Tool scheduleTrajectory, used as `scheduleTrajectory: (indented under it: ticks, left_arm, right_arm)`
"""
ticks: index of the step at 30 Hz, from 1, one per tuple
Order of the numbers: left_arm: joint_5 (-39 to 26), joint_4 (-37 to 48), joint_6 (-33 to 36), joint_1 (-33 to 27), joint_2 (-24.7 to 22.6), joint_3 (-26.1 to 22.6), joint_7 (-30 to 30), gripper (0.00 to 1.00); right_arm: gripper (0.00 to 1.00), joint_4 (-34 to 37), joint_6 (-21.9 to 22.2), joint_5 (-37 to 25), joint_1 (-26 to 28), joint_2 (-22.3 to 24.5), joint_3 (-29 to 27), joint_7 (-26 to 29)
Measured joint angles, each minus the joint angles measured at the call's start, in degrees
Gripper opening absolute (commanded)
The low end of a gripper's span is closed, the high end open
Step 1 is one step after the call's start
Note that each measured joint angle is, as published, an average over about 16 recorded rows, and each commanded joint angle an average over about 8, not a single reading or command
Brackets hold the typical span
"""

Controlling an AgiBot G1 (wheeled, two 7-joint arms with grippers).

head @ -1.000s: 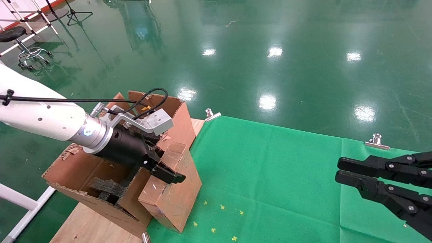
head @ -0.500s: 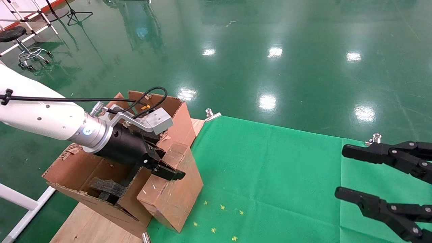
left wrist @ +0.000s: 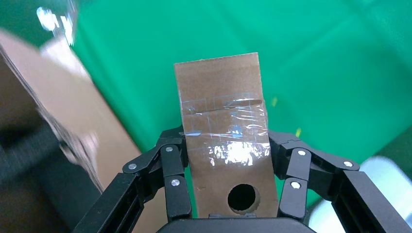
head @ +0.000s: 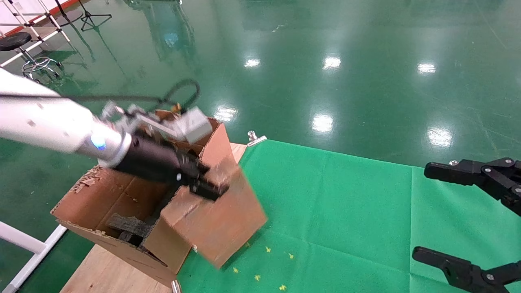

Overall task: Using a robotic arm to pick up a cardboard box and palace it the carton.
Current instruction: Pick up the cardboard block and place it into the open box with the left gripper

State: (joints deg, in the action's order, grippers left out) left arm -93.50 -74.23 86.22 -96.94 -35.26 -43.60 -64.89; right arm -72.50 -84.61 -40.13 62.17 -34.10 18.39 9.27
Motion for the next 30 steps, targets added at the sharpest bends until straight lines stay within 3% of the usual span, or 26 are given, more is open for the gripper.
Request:
scheduleTrajectory:
  ticks: [8, 15, 22, 30]
  left_arm:
    - [2.43, 6.07, -1.84, -8.58, 1.86, 5.08, 7.39, 0.00]
    - [0.00, 14.23, -0.91, -17.50, 3.81, 7.32, 16.71, 0.00]
    - [-5.59, 23.17, 1.97, -23.10, 5.65, 5.33, 25.68, 0.00]
    - [-11.65, 34.21, 1.90, -23.09, 6.08, 0.99, 32.82, 0.00]
  right_arm:
    - [1.00, 0.00, 0.00, 0.01, 0.00, 0.00, 0.01, -0.01]
    - [1.00, 0.00, 0.00, 0.01, 0.01, 0.01, 0.02, -0.01]
    - [1.00, 0.00, 0.01, 0.02, 0.01, 0.01, 0.03, -0.01]
    - [1.00, 0.00, 0.01, 0.02, 0.01, 0.01, 0.04, -0.02]
